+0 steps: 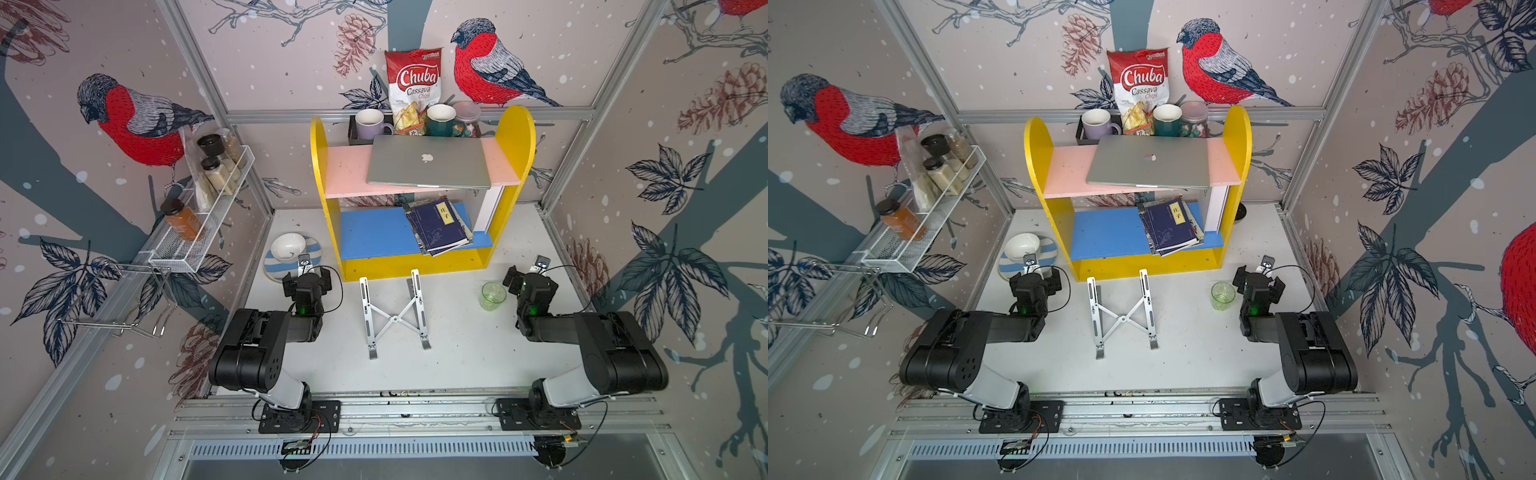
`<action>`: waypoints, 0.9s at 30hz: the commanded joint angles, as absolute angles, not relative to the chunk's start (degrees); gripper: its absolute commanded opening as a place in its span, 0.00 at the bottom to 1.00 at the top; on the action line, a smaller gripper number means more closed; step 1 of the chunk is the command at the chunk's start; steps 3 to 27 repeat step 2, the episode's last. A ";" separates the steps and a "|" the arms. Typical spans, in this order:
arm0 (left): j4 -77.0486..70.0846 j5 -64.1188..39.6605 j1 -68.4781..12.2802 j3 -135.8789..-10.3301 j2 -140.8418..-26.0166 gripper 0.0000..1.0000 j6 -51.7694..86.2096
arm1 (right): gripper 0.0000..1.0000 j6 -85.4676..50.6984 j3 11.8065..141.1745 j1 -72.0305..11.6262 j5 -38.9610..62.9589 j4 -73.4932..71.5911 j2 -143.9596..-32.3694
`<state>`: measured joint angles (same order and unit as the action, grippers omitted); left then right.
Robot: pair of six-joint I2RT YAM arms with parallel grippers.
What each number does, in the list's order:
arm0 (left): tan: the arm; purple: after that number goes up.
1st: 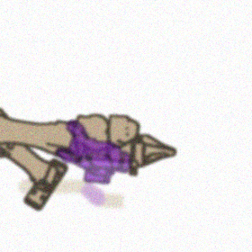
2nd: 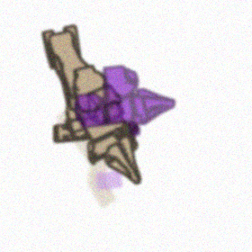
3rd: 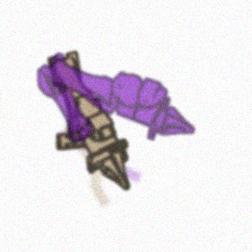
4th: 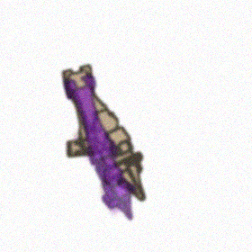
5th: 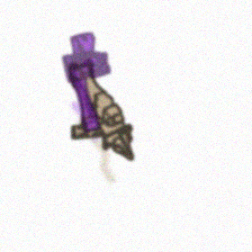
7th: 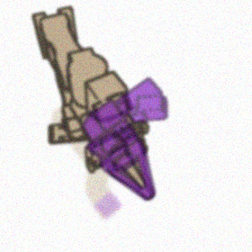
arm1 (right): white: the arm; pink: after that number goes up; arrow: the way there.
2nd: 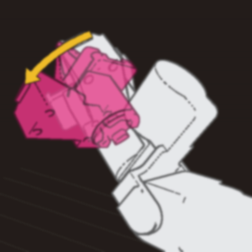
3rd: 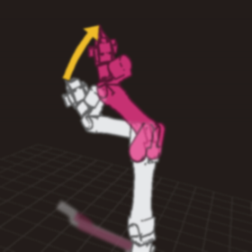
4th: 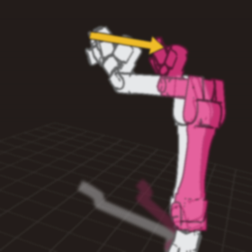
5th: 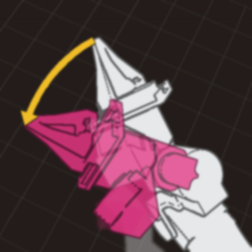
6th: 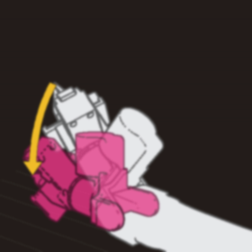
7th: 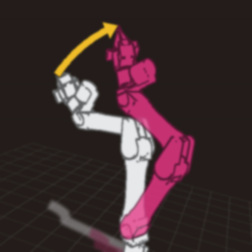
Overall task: Close the laptop lid and set it aside
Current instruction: Reset both arms
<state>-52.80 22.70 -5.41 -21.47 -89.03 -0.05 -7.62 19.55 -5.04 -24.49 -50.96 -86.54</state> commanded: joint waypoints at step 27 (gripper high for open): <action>-52.82 20.14 -5.47 -21.79 -88.94 0.97 -1.26 | 1.00 -7.17 19.91 -5.10 -25.24 -52.96 -86.56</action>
